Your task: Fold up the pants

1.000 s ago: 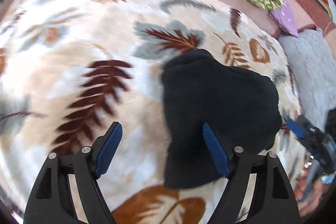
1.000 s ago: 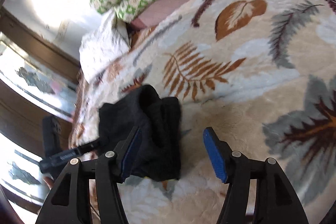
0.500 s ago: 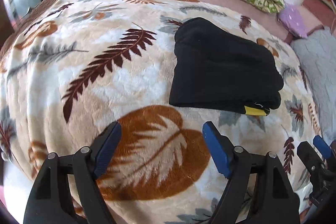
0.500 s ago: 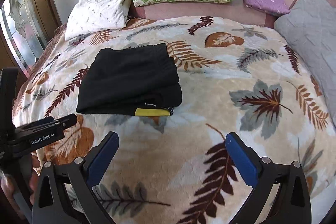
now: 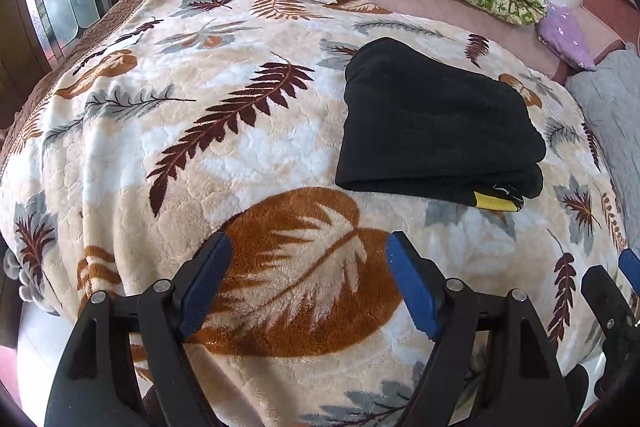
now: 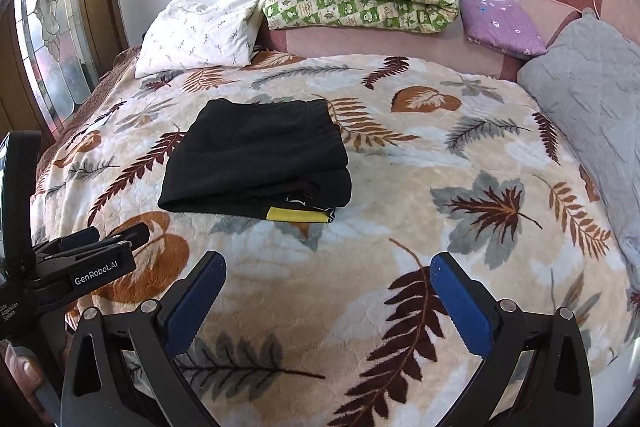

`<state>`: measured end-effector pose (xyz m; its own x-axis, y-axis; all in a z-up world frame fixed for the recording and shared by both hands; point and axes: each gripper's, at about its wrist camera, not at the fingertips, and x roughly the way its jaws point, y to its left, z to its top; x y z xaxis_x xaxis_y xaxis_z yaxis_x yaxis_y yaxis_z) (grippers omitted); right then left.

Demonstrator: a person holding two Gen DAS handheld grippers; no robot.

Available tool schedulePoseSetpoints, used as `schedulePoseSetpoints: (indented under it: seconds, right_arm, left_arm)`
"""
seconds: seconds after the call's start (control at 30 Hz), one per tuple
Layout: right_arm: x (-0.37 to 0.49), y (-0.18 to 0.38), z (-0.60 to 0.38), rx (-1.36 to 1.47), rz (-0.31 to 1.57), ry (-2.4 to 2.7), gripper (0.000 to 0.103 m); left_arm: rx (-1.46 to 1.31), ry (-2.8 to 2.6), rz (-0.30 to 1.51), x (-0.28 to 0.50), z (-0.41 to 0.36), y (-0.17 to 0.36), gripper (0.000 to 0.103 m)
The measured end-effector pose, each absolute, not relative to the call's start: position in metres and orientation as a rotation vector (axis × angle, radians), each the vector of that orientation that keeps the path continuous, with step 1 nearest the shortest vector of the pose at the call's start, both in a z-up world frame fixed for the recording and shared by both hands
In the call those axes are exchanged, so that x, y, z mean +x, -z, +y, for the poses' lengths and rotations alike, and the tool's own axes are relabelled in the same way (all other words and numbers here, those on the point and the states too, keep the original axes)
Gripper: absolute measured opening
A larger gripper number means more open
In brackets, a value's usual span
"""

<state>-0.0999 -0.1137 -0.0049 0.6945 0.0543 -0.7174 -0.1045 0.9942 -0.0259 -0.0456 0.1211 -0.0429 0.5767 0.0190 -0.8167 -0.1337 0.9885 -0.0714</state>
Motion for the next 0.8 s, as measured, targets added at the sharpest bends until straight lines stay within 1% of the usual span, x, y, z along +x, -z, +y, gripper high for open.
schedulePoseSetpoints:
  seconds: [0.8]
  right_arm:
    - [-0.104,0.013,-0.124,-0.033,0.81,-0.069,0.103]
  left_arm:
    - [-0.118,-0.091,0.908,-0.053,0.12,0.03,0.08]
